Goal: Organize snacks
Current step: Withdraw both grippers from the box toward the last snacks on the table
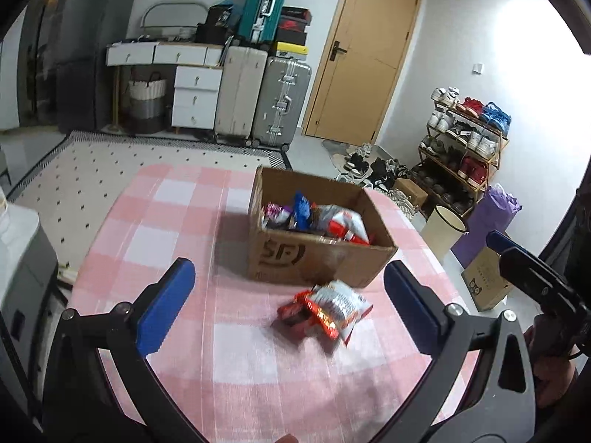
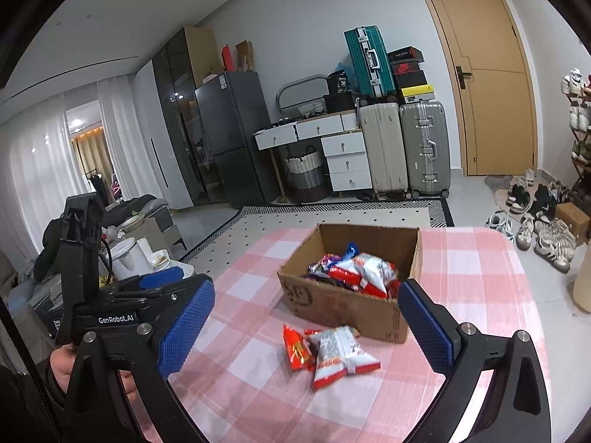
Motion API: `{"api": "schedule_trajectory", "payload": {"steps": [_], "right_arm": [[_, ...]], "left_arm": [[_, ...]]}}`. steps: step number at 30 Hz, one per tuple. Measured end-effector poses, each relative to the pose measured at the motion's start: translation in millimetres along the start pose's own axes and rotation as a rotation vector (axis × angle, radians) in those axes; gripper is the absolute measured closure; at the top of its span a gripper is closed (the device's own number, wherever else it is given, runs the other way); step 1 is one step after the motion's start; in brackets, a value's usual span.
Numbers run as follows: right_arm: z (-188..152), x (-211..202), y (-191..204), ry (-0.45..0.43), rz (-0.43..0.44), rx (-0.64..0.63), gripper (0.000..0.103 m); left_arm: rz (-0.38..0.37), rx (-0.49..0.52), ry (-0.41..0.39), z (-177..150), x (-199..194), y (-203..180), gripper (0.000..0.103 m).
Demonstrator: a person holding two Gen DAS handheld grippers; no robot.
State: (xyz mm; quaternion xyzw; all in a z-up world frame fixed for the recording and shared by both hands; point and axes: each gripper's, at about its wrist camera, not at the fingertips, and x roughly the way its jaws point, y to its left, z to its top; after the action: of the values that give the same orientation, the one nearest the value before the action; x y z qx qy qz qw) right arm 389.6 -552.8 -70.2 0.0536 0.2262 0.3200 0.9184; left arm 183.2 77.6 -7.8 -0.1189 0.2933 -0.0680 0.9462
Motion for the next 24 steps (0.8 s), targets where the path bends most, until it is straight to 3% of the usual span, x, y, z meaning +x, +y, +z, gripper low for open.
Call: {"api": "schedule_trajectory", "payload": {"steps": [6, 24], "right_arm": [[-26, 4, -7, 0.021, -0.011, 0.037, 0.002], [-76, 71, -45, 0.180, -0.002, 0.130, 0.002]], "left_arm": [[0.035, -0.074, 0.014, -29, 10, 16, 0.001], [0.033, -0.082, 0.119, -78, 61, 27, 0.001]]}}
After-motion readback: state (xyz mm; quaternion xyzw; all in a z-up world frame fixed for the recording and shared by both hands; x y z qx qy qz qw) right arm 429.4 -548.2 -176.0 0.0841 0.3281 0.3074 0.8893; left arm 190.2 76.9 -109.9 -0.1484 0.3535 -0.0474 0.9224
